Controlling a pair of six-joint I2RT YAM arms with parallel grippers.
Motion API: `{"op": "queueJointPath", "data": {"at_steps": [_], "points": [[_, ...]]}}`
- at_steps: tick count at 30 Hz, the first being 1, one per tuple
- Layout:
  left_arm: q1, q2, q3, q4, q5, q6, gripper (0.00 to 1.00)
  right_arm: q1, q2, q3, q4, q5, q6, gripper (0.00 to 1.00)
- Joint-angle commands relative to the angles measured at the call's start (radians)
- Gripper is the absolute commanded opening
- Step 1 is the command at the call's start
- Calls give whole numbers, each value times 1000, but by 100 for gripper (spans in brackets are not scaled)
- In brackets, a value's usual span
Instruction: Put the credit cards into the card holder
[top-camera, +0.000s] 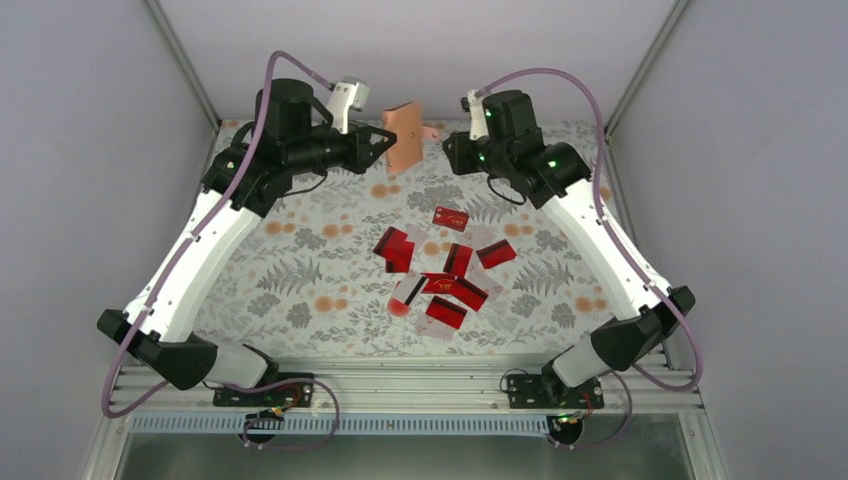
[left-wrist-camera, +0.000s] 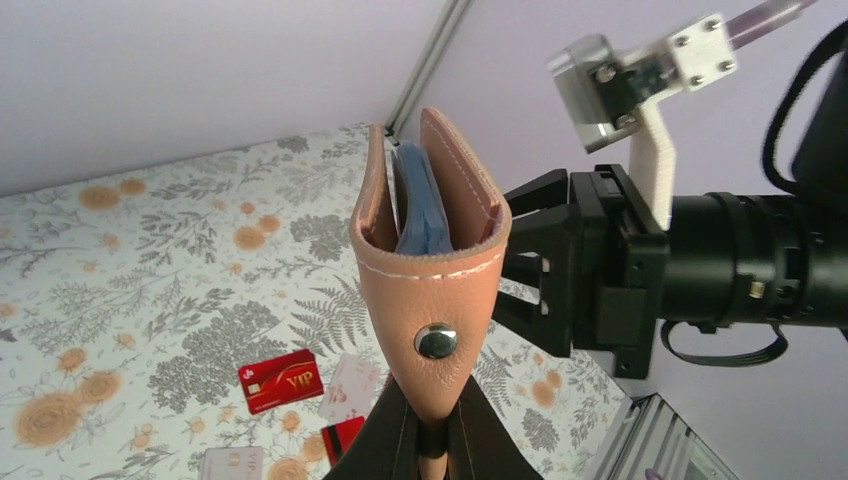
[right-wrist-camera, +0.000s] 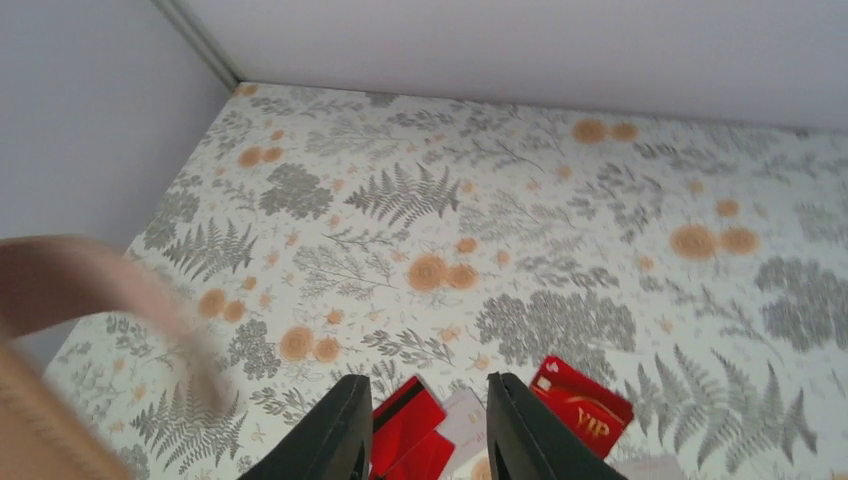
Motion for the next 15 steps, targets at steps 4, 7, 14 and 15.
{"op": "queueJointPath", "data": {"at_steps": [4, 7, 14, 15], "points": [[11, -42, -62, 16, 41, 36, 3, -96, -90, -111, -9, -31, 10, 36], [40, -49, -133, -12, 41, 30, 2, -109, -116, -142, 5, -105, 8, 40], [126, -139, -415, 43, 163, -12, 2, -108, -188, -299, 121, -403, 16, 52], [146, -145, -469, 44, 175, -23, 2, -108, -185, -313, 122, -427, 21, 52]]}}
